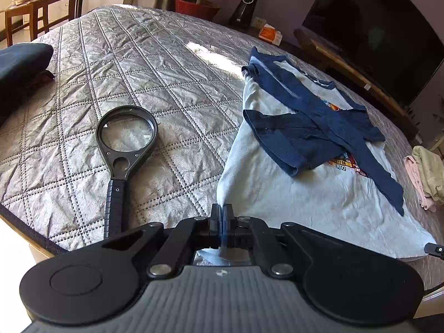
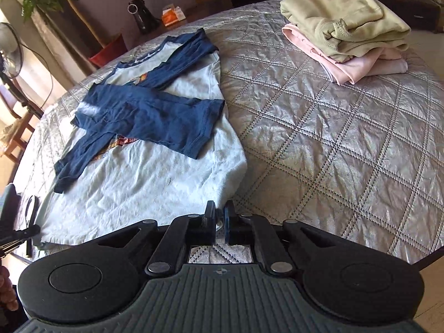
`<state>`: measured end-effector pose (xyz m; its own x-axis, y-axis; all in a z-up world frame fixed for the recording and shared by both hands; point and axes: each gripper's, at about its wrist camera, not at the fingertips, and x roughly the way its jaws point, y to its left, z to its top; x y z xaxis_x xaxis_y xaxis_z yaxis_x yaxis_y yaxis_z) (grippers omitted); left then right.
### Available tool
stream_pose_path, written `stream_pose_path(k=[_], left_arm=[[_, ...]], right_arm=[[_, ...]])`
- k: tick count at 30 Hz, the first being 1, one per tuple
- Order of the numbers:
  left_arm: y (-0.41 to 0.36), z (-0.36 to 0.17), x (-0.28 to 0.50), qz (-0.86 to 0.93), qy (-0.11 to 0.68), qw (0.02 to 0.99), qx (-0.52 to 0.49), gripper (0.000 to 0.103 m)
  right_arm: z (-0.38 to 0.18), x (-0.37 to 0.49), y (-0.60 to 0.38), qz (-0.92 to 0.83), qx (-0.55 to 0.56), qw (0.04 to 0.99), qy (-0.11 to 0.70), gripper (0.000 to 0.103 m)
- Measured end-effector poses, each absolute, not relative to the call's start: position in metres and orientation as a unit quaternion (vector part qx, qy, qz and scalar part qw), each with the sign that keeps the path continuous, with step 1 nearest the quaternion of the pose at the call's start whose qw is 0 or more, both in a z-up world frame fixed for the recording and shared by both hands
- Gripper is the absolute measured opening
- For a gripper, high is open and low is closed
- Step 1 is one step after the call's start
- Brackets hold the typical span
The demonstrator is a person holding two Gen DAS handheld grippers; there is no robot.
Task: Fold clothes
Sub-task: 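Lift the held hem with both grippers and fold it toward the collar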
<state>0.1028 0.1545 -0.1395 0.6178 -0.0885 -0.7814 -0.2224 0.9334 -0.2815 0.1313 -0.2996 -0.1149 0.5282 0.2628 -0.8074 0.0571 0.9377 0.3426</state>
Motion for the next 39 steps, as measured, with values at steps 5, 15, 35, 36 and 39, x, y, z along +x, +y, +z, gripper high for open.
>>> stream_pose_path(k=[5,15,35,36,39], left_arm=[[0.164,-0.134,0.096,0.060,0.437,0.876,-0.197,0.002],[0.170,-0.130,0.094,0.040,0.460,0.868,-0.183,0.025],[0.137,-0.146,0.085,-0.036,0.477,0.864,-0.157,0.006],[0.135,-0.146,0.084,-0.038,0.474,0.866,-0.152,0.006],[0.129,-0.146,0.082,-0.048,0.471,0.869,-0.142,0.006]], right_arm=[[-0.112,0.122,-0.297,0.056,0.159,0.856,0.488,0.006],[-0.112,0.110,-0.325,0.050,0.271,0.838,0.470,0.007],[-0.112,0.116,-0.318,0.065,0.274,0.842,0.461,0.009],[-0.112,0.116,-0.318,0.065,0.275,0.842,0.460,0.009],[-0.111,0.116,-0.316,0.067,0.274,0.844,0.457,0.009]])
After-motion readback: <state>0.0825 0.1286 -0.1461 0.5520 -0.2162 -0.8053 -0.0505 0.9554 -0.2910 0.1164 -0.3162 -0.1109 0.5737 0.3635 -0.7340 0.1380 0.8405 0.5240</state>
